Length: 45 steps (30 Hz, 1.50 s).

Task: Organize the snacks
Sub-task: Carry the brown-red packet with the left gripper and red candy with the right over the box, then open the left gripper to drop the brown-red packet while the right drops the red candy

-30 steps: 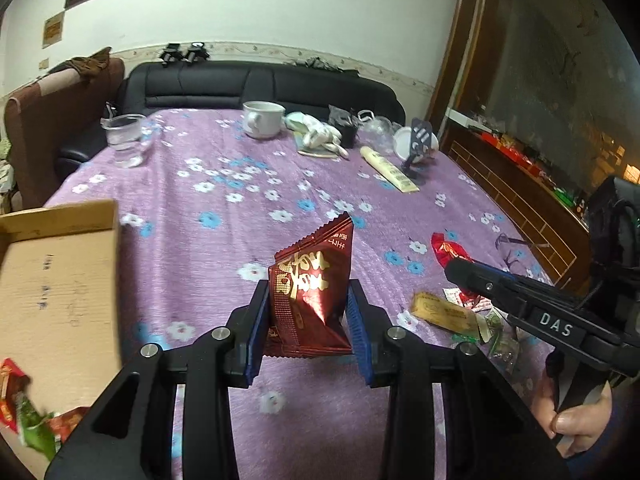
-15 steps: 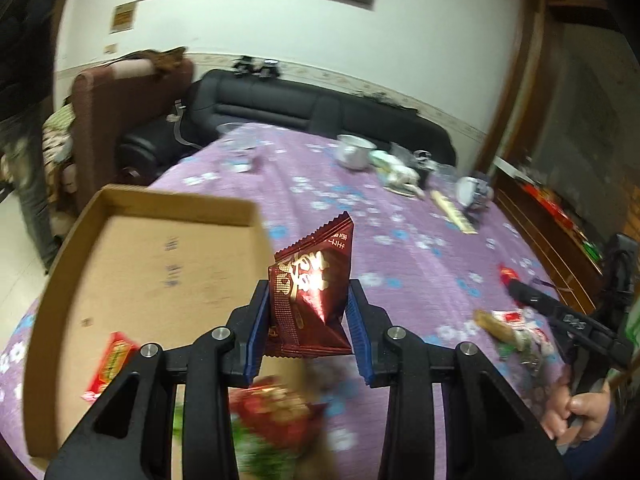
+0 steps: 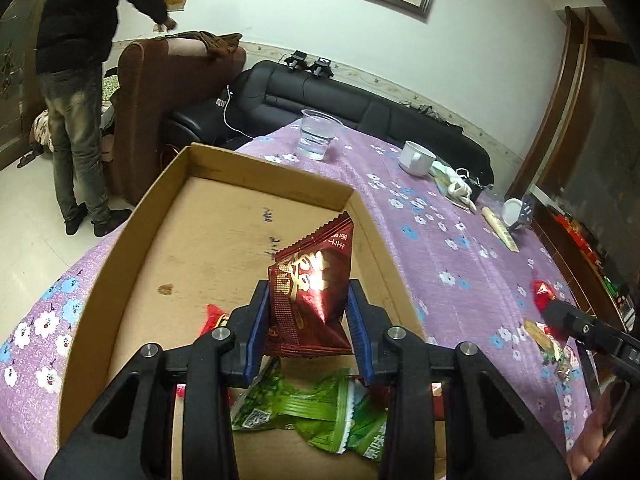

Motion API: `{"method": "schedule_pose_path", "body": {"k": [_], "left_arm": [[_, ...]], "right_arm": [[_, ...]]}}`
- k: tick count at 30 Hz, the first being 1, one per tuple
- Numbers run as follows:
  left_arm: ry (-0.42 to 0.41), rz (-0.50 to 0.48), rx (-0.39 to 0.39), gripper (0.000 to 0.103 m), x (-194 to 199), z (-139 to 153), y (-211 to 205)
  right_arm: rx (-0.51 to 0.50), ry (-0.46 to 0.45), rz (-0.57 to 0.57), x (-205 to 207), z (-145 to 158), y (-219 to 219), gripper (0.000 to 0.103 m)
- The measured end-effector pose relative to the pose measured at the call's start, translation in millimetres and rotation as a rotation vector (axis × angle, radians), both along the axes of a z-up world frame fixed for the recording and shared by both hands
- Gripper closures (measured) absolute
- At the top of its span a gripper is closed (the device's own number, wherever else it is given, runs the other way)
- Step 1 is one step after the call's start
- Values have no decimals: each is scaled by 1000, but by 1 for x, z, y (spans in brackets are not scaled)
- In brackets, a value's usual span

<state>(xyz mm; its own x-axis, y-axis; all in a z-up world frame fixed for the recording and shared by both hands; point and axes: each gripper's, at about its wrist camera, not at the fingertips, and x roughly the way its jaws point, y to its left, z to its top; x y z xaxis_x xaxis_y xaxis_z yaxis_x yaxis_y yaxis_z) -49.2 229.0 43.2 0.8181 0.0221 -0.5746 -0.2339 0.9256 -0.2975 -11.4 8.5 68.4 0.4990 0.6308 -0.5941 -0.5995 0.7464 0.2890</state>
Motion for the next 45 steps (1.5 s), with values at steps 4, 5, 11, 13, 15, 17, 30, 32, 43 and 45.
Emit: {"method": "schedule_pose_path", "body": {"k": [4,5,11,13,15,17,30,32,43,45], "left_arm": [[-15,11,-39,68,-5,-2,8],[-13,11,-42,68,-6,-3,9],[-1,46,-54,68,-7,-5,14],[-17,57,-69,68,-10,-5,18],[-22,57,-75,68,-12,-5,19],[-17,49,-72,68,-10,-6,18],[30,39,-53,68,1,-8,12],[31,39,-50,68,2,-7,12],[-5,34,-67,50,-3,-5,14],[-14,27,-73,50,-4,-4,14]], "right_arm": [[-6,11,56,-6,-2,40,79],[-8,14,65,-6,-4,49,79],[-26,71,71,6,-26,85,79],[-26,101,60,10,-37,87,79],[-24,133,64,13,-47,88,80],[-25,136,64,14,-53,89,80],[-40,118,151,5,-60,101,77],[-47,113,149,3,-60,100,76],[-53,32,140,-8,-50,96,67],[-41,28,135,-7,-47,94,66]]}}
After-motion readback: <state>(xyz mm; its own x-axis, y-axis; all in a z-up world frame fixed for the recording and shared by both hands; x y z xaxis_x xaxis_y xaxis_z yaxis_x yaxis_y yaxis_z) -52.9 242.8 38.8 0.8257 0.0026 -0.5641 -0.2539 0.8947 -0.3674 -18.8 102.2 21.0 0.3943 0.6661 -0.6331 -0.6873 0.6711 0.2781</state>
